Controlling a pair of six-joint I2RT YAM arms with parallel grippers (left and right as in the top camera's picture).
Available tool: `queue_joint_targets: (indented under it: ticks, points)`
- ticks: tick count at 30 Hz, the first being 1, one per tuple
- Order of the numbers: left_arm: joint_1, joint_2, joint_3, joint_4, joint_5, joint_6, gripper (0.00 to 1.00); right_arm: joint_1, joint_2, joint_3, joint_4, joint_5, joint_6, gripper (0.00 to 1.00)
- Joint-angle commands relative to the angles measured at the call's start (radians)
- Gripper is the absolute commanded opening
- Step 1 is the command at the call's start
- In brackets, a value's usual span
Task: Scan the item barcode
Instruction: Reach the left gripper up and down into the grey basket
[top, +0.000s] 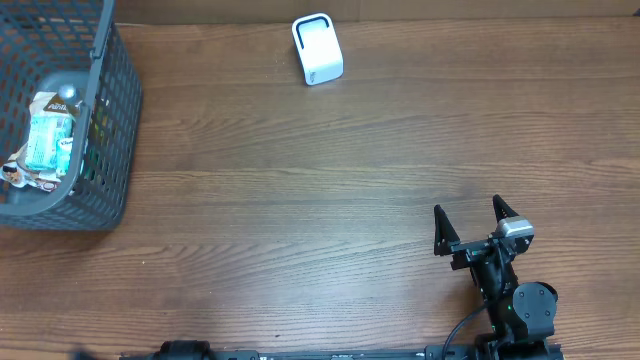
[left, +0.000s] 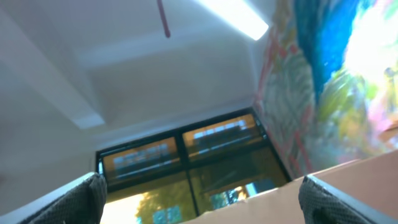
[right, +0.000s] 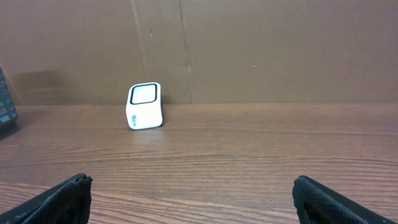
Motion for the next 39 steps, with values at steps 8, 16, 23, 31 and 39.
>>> queue_joint_targets:
  ticks: [8,16,23,31,39]
  points:
    - [0.004,0.541,0.561,-0.452,-0.093,0.069,1.00,0.005,-0.009,-0.011,0.003,0.013,-0.001,1.00]
    - [0.005,0.959,1.034,-0.971,-0.192,0.069,1.00,0.005,-0.009,-0.011,0.003,0.013,-0.001,1.00]
    - [0.005,1.193,1.142,-1.228,-0.185,0.058,1.00,0.005,-0.009,-0.011,0.003,0.013,-0.001,1.00]
    - [0.005,1.326,1.142,-1.272,-0.184,0.045,1.00,0.005,-0.009,-0.011,0.003,0.013,-0.001,1.00]
    - [0.008,1.385,1.142,-1.349,-0.192,0.032,1.00,0.005,-0.009,-0.011,0.003,0.013,-0.001,1.00]
